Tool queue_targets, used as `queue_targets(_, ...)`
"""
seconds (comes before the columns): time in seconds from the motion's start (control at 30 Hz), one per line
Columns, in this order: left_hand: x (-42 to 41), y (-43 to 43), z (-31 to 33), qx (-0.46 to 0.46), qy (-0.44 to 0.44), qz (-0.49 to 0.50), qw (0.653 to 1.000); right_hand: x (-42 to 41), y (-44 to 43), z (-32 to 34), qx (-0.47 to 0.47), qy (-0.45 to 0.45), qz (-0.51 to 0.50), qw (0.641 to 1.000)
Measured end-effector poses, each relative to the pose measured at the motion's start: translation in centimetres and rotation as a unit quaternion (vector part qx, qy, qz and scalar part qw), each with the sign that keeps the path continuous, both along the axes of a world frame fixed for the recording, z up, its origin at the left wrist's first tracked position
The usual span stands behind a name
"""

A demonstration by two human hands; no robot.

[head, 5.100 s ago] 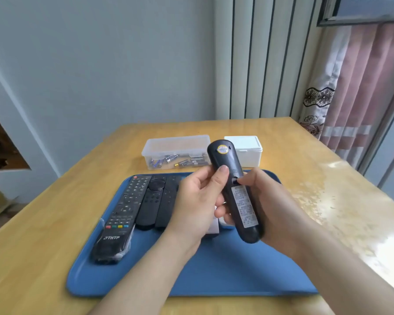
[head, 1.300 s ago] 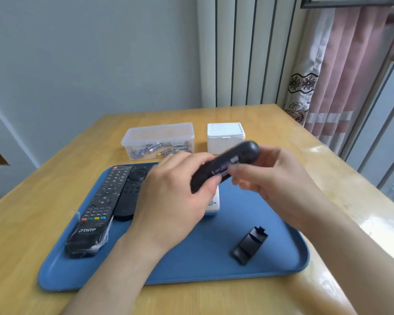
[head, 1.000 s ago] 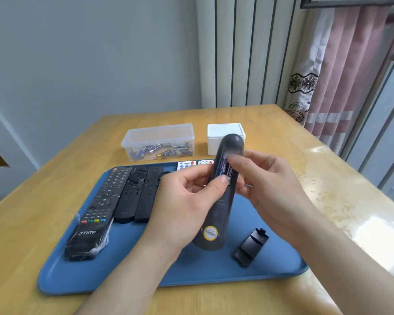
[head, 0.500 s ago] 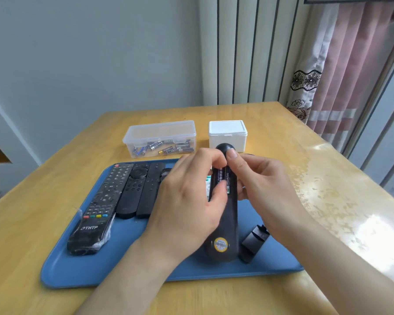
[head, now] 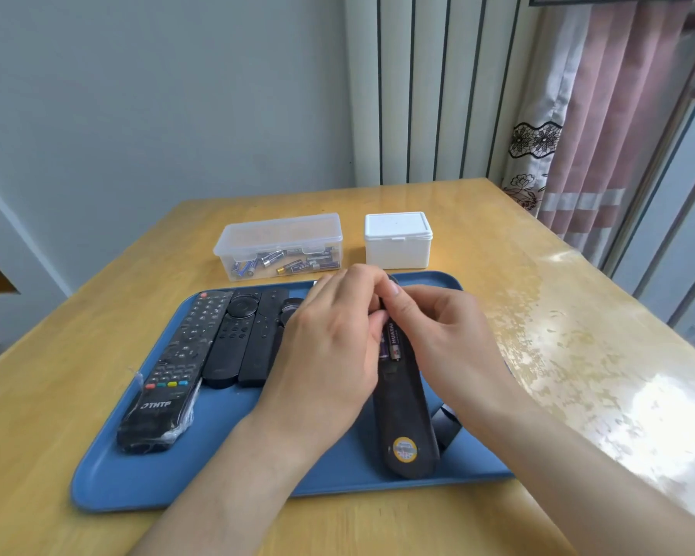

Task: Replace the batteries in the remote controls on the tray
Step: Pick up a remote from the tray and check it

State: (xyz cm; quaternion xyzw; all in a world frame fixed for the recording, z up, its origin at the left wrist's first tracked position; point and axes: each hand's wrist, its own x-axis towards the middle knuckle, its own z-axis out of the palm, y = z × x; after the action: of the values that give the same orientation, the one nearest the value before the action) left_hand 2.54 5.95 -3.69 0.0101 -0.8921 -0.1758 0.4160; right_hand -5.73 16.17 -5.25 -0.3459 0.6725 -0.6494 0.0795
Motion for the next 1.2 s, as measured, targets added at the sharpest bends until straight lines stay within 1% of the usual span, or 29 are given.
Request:
queue_targets(0.13, -0.2, 0.1, -0.1, 0.021, 0.006, -0.006, 1.0, 0.3, -0.3, -0.4, -0.007, 0.006, -0.033, 0.999)
queue_targets(0.27, 0.3, 0.1, 0.2, 0.041, 0.024, -0.03, 0.998, 0.6, -0.3, -0.2, -0.011, 0.004, -0.03, 0.999)
queue_targets(0.4, 0.4, 0.9, 0.0, 0.07, 0.014, -0.084, 0.994, 0.4, -0.1, 0.1, -0.036, -0.059, -0.019, 0.997)
queue_targets(0.47, 0.3, 1.1, -0.3, 0.119, 0.006, -0.101, 0.988, 0.3, -0.1, 0.2, -0.034, -0.082, -0.003, 0.996)
queue_targets(0.5, 0.3, 1.1, -0.2, 0.166, 0.008, -0.115, 0.979, 0.2, 0.0, 0.1, -0.033, -0.096, 0.01, 0.995)
queue_targets(0.53, 0.3, 1.1, 0.1, 0.231, 0.015, -0.134, 0.964, 0.2, 0.1, 0.1, -0.03, -0.114, 0.022, 0.993)
queue_targets(0.57, 0.3, 1.1, 0.5, 0.311, 0.027, -0.154, 0.937, 0.3, 0.2, 0.2, -0.031, -0.134, 0.034, 0.99)
queue_targets(0.6, 0.2, 0.9, 0.8, 0.399, 0.043, -0.17, 0.9, 0.3, 0.2, 0.3, -0.037, -0.163, 0.048, 0.985)
queue_targets(0.67, 0.1, 0.0, 1.2, 0.555, 0.05, -0.186, 0.809, 0.5, 0.3, 0.7, -0.047, -0.216, 0.081, 0.972)
queue_targets(0.7, 0.1, -0.5, 1.3, 0.594, 0.04, -0.181, 0.783, 0.6, 0.4, 0.9, -0.045, -0.231, 0.091, 0.968)
queue_targets(0.73, 0.2, -0.9, 1.2, 0.605, 0.024, -0.166, 0.778, 0.7, 0.4, 1.0, -0.04, -0.24, 0.099, 0.965)
queue_targets(0.77, 0.2, -1.4, 1.0, 0.59, 0.003, -0.143, 0.795, 0.8, 0.5, 1.1, -0.031, -0.241, 0.108, 0.964)
queue_targets(0.8, 0.2, -1.6, 0.8, 0.551, -0.023, -0.121, 0.825, 0.8, 0.6, 1.2, -0.015, -0.236, 0.122, 0.964)
queue_targets(0.87, 0.2, -1.7, 0.4, 0.437, -0.078, -0.097, 0.891, 0.8, 0.6, 1.6, 0.03, -0.211, 0.154, 0.965)
queue_targets(0.9, 0.2, -1.7, 0.2, 0.384, -0.098, -0.089, 0.914, 0.8, 0.7, 1.8, 0.052, -0.195, 0.168, 0.965)
queue_targets(0.93, 0.1, -1.7, 0.0, 0.346, -0.103, -0.077, 0.929, 0.9, 0.7, 1.9, 0.072, -0.179, 0.177, 0.965)
queue_targets(0.97, 0.0, -1.6, -0.1, 0.326, -0.091, -0.066, 0.939, 0.8, 0.8, 2.0, 0.087, -0.164, 0.181, 0.966)
queue_targets(1.0, 0.0, -1.6, 0.0, 0.32, -0.065, -0.054, 0.944, 0.7, 0.9, 2.2, 0.101, -0.152, 0.18, 0.967)
queue_targets(1.07, 0.1, -1.9, 0.2, 0.341, -0.004, -0.037, 0.939, 0.1, 1.6, 2.7, 0.141, -0.121, 0.178, 0.966)
queue_targets(1.13, 0.1, -2.5, 0.4, 0.377, 0.033, -0.023, 0.926, -0.6, 2.4, 3.4, 0.176, -0.091, 0.179, 0.964)
queue_targets(1.2, 0.4, -2.9, 0.8, 0.435, 0.036, -0.042, 0.899, -1.4, 2.9, 3.6, 0.153, -0.089, 0.15, 0.973)
